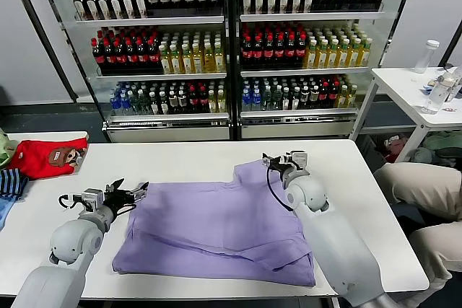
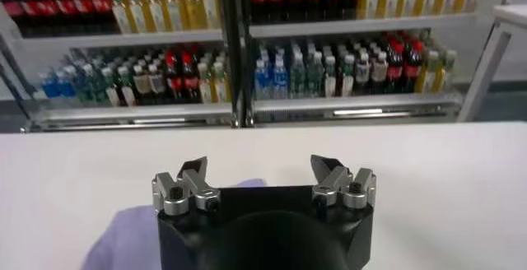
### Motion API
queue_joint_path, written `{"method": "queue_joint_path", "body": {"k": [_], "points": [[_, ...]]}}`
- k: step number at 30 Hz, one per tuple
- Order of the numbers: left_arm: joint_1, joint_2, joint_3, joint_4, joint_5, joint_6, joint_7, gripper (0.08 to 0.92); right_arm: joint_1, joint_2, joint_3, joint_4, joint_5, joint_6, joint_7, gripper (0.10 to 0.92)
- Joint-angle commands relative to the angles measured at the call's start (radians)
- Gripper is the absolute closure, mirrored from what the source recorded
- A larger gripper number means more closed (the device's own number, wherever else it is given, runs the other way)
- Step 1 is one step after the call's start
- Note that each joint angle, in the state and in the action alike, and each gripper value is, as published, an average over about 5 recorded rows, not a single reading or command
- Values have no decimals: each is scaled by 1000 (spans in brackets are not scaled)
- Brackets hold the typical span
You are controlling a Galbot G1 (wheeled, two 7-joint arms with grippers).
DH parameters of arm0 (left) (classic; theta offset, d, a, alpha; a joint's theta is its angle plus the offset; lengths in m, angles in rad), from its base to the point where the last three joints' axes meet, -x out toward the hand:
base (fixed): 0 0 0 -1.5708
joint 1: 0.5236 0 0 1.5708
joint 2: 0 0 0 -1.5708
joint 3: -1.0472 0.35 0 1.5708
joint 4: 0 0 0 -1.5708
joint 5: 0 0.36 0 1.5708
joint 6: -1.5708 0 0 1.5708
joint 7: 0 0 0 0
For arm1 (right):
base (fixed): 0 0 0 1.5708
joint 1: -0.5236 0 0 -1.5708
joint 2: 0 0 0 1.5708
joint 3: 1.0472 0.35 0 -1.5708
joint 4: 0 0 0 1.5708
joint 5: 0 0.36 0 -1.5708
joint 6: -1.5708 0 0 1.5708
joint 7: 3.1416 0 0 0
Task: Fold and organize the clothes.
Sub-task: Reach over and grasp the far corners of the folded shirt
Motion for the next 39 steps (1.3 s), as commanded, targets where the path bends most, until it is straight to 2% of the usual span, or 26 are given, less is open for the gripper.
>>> {"method": "queue_joint_path", "body": {"k": [1, 11, 18, 23, 39], "points": [[-70, 2, 23, 132, 15, -10, 49, 177, 74, 60, -16, -166, -20, 7, -12, 202], [-81, 4, 22, 153, 18, -21, 60, 177, 70, 83, -10, -183, -34, 10, -15, 203], [-64, 6, 10, 147, 17, -27, 115, 185, 74, 97, -2, -207, -45, 15, -18, 214], [-63, 4, 11, 148, 17, -31, 124, 285, 75, 102, 6, -217, -42, 18, -21, 327], [-56, -11, 15, 145, 19, -59, 139, 753, 66, 96, 10, -202, -62, 63, -57, 785]]}}
